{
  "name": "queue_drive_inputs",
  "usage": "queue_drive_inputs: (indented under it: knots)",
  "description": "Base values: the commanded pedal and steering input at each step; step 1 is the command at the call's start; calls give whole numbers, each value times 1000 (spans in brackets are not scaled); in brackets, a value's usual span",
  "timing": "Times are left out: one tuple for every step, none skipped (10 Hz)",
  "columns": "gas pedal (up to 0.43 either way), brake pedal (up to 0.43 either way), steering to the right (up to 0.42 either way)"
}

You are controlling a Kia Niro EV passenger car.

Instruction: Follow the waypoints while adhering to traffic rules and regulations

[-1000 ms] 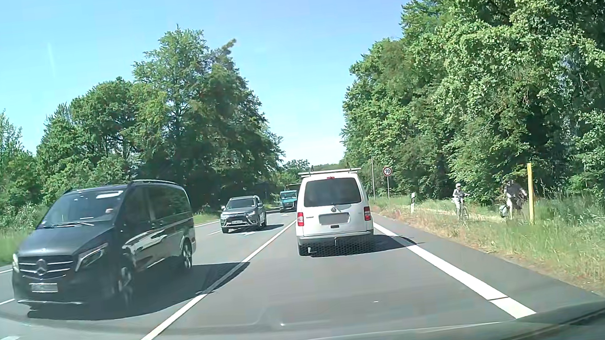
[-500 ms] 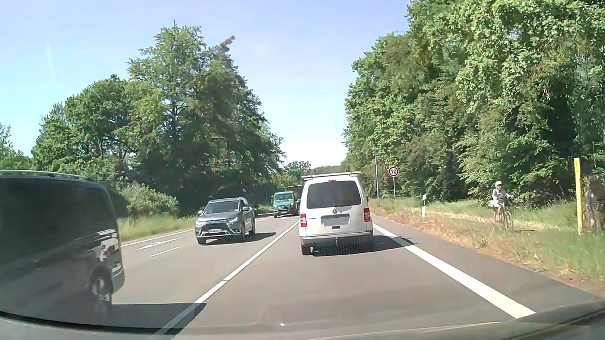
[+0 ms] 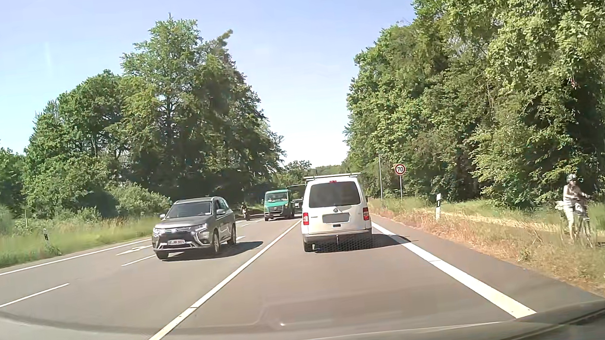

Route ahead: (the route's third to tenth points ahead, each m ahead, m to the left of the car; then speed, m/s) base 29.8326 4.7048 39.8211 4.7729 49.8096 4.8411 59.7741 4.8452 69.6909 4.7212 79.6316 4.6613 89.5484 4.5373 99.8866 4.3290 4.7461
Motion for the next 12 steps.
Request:
queue_drive_inputs:
  knots:
    - [169,30,4]
    - [177,30,1]
    - [177,30,1]
    - [177,30,1]
    - [177,30,1]
    - [177,30,1]
    - [177,30,1]
    - [177,30,1]
    - [189,30,1]
    - [189,30,1]
    - [189,30,1]
    - [189,30,1]
